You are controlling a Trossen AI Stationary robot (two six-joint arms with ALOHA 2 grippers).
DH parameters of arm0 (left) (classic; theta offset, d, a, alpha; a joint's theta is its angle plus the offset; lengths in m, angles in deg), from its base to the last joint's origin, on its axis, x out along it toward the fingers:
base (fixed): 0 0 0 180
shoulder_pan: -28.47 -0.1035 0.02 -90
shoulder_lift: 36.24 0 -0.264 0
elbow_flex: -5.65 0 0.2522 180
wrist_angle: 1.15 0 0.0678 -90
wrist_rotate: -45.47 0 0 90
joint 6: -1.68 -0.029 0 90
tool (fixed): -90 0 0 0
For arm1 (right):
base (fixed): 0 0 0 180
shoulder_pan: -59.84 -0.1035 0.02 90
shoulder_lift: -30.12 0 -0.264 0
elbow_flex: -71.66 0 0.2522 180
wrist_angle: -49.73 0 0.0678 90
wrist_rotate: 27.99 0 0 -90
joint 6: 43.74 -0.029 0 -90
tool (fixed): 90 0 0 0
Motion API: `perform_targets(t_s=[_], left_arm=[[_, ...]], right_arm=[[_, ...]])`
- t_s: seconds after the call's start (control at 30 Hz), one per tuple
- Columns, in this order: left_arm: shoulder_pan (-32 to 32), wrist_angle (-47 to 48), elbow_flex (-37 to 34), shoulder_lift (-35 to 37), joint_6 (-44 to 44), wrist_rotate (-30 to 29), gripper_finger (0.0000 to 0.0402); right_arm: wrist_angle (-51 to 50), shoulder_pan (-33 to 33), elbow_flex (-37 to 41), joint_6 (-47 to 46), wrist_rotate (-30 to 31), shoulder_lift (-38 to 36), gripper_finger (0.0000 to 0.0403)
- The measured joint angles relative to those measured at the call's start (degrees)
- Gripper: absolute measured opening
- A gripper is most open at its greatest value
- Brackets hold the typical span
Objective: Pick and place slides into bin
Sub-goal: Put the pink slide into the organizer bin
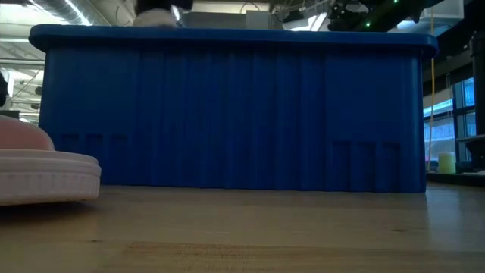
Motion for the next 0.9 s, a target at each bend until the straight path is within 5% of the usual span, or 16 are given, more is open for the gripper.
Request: perform_targets(t_s=[0.4, 0.9], left_arm=[[-1.5, -14.0, -20.5, 0.6, -3.0, 3.3, 0.0003], [-0.9, -23.6, -33.2, 0.6, -3.6, 13.8, 0.0002]], right_arm=[[2.2, 0.0, 0.0, -0.1, 1.9, 0.0, 0.0251], [2.3, 0.0, 0.0, 0.0, 1.9, 0.0, 0.0251]])
